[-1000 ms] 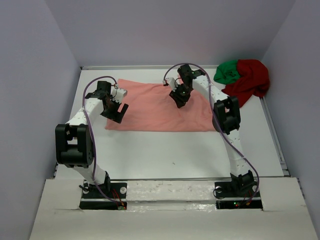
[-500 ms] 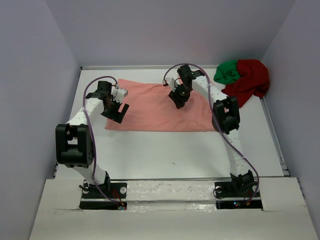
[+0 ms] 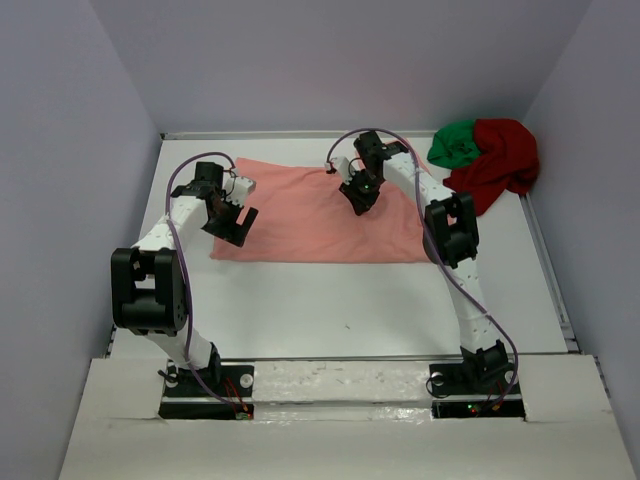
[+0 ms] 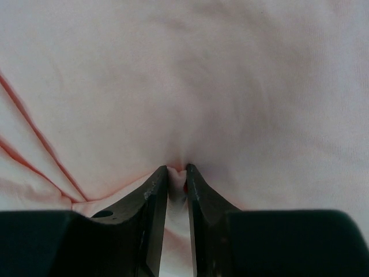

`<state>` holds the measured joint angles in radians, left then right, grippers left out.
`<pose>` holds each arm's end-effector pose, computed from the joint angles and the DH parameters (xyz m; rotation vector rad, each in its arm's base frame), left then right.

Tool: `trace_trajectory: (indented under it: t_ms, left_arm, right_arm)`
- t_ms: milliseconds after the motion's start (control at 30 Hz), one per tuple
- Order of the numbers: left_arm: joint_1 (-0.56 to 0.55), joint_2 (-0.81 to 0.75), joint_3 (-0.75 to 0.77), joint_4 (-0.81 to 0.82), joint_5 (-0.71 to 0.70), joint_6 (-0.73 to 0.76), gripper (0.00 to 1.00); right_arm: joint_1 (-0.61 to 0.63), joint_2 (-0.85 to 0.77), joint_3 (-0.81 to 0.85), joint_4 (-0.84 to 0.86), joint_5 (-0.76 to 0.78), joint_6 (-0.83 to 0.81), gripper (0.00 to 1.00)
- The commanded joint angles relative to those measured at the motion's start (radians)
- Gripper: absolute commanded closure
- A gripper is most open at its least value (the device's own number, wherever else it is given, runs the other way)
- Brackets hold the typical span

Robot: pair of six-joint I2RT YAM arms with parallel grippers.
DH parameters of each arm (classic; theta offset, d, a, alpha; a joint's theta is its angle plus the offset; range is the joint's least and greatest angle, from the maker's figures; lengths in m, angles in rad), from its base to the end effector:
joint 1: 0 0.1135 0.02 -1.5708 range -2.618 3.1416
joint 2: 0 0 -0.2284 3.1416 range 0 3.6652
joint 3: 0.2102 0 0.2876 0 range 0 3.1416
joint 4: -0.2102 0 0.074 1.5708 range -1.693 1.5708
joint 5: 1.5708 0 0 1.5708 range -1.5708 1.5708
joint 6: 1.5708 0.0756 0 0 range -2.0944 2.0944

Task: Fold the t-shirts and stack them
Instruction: Fold the flattened tshirt in 1/3 of the way

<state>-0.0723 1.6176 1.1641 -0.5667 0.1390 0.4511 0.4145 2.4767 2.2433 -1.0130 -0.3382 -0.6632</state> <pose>0.3859 -0.0385 0.1455 0.7153 2.4747 -0.0391 0.4783 0.2378 0.1100 -1.4777 2.3218 0.4102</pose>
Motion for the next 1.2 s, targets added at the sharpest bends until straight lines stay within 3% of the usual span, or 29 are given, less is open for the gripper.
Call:
trace_trajectory:
  t_ms: [0,200,667,967,1167]
  left_arm:
    - [-0.006,-0.025,0.003,-0.022,0.016,-0.003,0.01]
    - [-0.012,-0.024,0.009,-0.028,0.017,-0.003,0.01]
    - [-0.015,-0.033,0.009,-0.033,0.013,-0.003,0.01]
    - [-0.015,-0.028,0.011,-0.035,0.011,-0.006,0.01]
    - [-0.017,-0.028,0.011,-0.035,0.011,-0.009,0.01]
  right_arm:
    - [0.010,-0.001,0.036,0.019,0.014,-0.009,0.75]
    - [0.010,-0.024,0.032,0.014,0.018,-0.010,0.74]
    - [0.020,-0.042,0.062,0.033,-0.079,-0.001,0.86]
    - [0.029,-0.038,0.064,0.045,-0.087,-0.003,0.71]
    - [0.038,-0.030,0.078,0.048,-0.113,0.001,0.50]
